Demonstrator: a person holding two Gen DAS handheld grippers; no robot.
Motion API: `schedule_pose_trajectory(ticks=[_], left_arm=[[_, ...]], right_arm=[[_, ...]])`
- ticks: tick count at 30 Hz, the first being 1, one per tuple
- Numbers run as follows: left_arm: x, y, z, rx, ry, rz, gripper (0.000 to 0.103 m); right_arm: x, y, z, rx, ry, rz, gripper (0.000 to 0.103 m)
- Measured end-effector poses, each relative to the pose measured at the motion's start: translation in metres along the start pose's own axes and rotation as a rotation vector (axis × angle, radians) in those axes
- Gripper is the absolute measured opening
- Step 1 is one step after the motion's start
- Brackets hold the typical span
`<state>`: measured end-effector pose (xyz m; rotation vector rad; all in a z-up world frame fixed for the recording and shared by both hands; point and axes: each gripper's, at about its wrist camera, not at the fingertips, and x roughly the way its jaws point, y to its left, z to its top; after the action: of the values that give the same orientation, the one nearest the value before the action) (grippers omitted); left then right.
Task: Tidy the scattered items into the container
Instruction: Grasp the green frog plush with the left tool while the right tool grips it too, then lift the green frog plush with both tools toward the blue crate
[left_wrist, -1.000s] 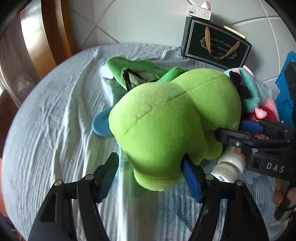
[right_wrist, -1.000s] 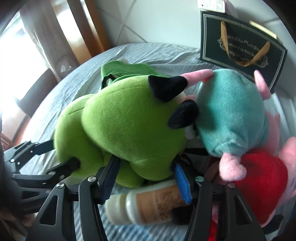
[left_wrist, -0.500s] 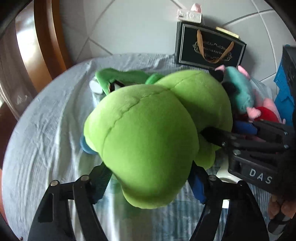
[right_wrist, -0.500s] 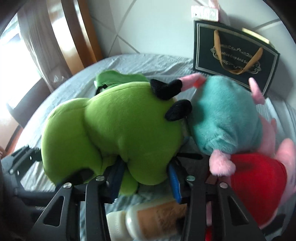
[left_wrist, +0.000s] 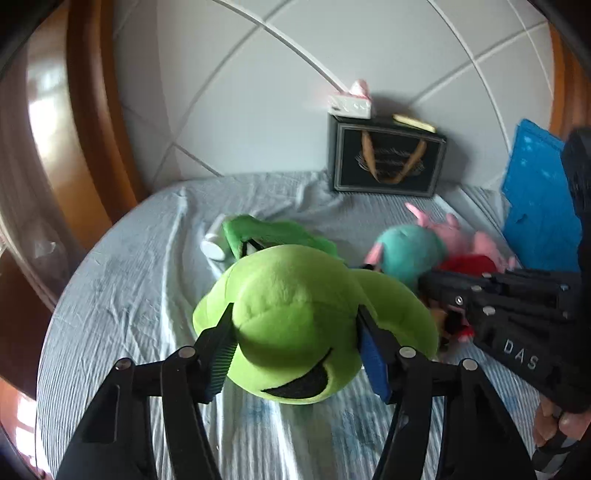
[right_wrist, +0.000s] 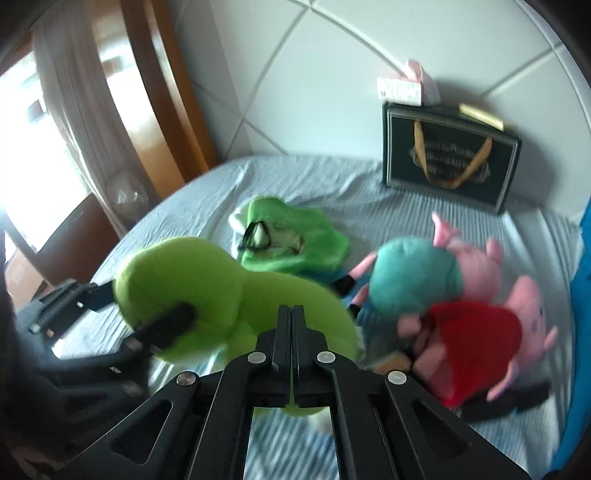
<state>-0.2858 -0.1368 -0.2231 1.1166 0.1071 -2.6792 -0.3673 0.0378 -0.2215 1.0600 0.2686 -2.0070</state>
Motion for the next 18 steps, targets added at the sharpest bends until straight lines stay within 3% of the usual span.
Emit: schedule_pose_trajectory(ticks=[3, 5, 7, 9, 12, 16, 18], left_arm=[[0.003, 0.011, -0.022, -0.014, 0.046, 0.007, 0.071], [0.009, 0.021, -0.038, -0.038, 0.091, -0.001, 0.085], [0.017, 0.026, -0.053, -0.045, 0.139, 0.016, 0.09], [0.029, 0.031, -0.066, -0.062, 0.191, 0.031, 0.091], [0.039, 0.036, -0.083, -0.094, 0.232, 0.045, 0.091], [0.038, 0.042, -0.091, -0.119, 0.213, 0.038, 0.092], [0.039, 0.042, -0.092, -0.11, 0.202, 0.037, 0.093]], right_arm=[[0.002, 0.0, -0.017, 0.024, 0.04, -0.041, 0.002], [0.005, -0.004, -0.03, 0.04, 0.053, -0.071, 0.012], [0.008, -0.01, -0.041, 0.066, 0.066, -0.067, 0.045], [0.012, -0.012, -0.049, 0.072, 0.082, -0.055, 0.056], [0.021, -0.006, -0.057, 0.052, 0.116, -0.025, 0.061], [0.038, 0.004, -0.067, 0.03, 0.173, 0.021, 0.08], [0.046, 0.011, -0.072, 0.015, 0.185, 0.037, 0.084]])
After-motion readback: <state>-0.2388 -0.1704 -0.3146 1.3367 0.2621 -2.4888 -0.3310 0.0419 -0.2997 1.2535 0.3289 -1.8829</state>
